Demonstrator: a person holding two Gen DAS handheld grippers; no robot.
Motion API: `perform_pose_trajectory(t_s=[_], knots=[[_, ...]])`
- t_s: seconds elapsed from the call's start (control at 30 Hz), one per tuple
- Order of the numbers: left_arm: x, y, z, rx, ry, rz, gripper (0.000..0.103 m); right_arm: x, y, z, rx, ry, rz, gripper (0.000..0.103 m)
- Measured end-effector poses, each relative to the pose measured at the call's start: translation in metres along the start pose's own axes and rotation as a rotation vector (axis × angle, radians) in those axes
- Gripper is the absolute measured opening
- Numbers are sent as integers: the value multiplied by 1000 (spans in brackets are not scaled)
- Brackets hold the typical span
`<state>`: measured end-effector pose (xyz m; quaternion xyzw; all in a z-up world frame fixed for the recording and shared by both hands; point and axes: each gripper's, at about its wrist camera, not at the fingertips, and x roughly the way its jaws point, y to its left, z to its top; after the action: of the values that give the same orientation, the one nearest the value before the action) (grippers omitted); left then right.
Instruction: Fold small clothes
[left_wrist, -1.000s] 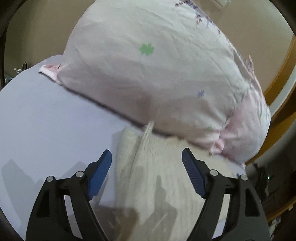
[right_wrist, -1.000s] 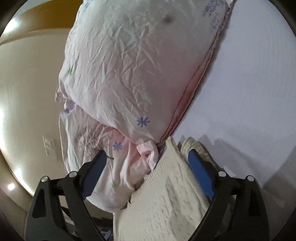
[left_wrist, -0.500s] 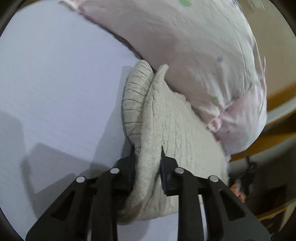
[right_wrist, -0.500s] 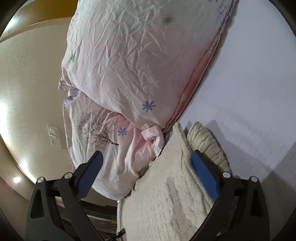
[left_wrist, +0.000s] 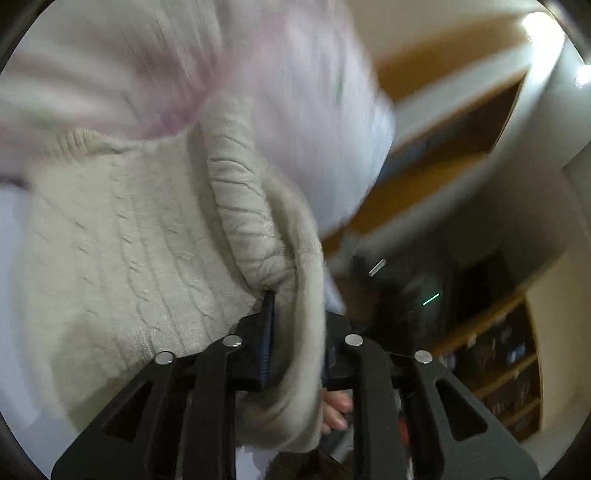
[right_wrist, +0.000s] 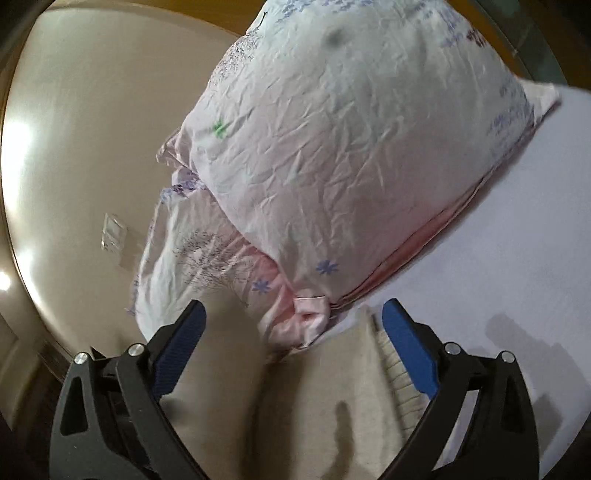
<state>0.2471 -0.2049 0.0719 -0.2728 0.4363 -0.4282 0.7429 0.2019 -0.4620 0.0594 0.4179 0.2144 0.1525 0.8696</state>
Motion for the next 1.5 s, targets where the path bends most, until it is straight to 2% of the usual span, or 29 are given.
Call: perform_pose_trajectory(t_s=[0.03, 0.07, 0.1, 0.13, 0.17, 0.2, 0.23, 0.27, 0.33, 0.4, 0.47, 0.6, 0.67, 0.7, 0.77, 0.8, 0.83, 0.87, 0.93, 0.97, 1.03, 1.07, 1.17, 1.2, 1.27, 1.33, 1.4, 1.43, 1.5], knots=[[19, 2, 0, -21, 48, -6, 19, 0, -5, 3, 4, 16, -19, 96], [34, 3, -2, -55, 89, -62, 19, -1, -9, 5, 14, 32, -25, 96], [35, 0, -5, -68, 92, -155, 19, -1, -13, 7, 25, 49, -25, 96], [22, -6, -5, -38, 64, -202, 19, -1, -17, 9, 37, 70, -20, 97], [8, -10, -5, -2, 27, -201, 20, 0, -21, 11, 53, 100, -17, 98], [-11, -14, -5, 41, -26, -178, 24, 1, -22, 11, 61, 122, -22, 100], [-31, -15, -4, 76, -85, -121, 39, 4, -23, 11, 61, 151, -30, 101], [-56, -11, -5, 96, -158, 20, 56, 11, -23, 8, 53, 202, -54, 101], [-78, 1, -10, 99, -196, 207, 62, 27, -23, 2, 31, 299, -124, 101], [-88, 27, -18, 69, -171, 352, 65, 41, -24, -8, 22, 374, -182, 101], [-83, 47, -26, 5, -123, 406, 65, 52, -28, -16, 24, 427, -220, 101], [-71, 71, -34, -75, -64, 393, 70, 60, -29, -24, 5, 466, -234, 98], [-69, 69, -40, -72, -57, 404, 77, 65, -29, -30, -18, 479, -241, 88], [-67, 67, -41, -73, -49, 408, 77, 67, -26, -31, -34, 477, -245, 84], [-62, 73, -43, -107, -29, 394, 78, 67, -23, -35, -62, 477, -260, 66], [-65, 80, -50, -125, -18, 374, 78, 67, -22, -37, -67, 477, -256, 62], [-62, 82, -51, -130, -23, 348, 78, 66, -22, -38, -64, 473, -237, 50], [-61, 79, -54, -104, -25, 352, 75, 65, -23, -40, -47, 473, -199, 43], [-60, 76, -54, -65, -12, 377, 59, 62, -22, -41, -37, 455, -186, 38], [-65, 76, -53, -63, -15, 354, 48, 59, -19, -43, -35, 440, -173, 35], [-85, 76, -53, -48, -27, 303, 41, 51, -5, -50, -40, 430, -91, 31], [-103, 73, -55, -18, -50, 281, 41, 49, 3, -54, -46, 439, -41, 30], [-153, 64, -67, 119, -137, 352, 42, 53, 34, -80, -120, 493, 65, 32], [-162, 66, -70, 141, -146, 388, 44, 60, 43, -91, -161, 522, 53, 33], [-182, 82, -78, 151, -137, 514, 50, 74, 52, -107, -233, 569, -35, 46], [-203, 91, -86, 123, -171, 587, 50, 67, 51, -106, -250, 519, -116, 55], [-230, 81, -96, 135, -273, 613, 52, 43, 55, -98, -238, 405, -103, 55], [-237, 73, -100, 155, -311, 607, 59, 31, 60, -95, -240, 370, -69, 55], [-237, 60, -104, 199, -344, 585, 63, 30, 68, -98, -274, 383, -70, 55]])
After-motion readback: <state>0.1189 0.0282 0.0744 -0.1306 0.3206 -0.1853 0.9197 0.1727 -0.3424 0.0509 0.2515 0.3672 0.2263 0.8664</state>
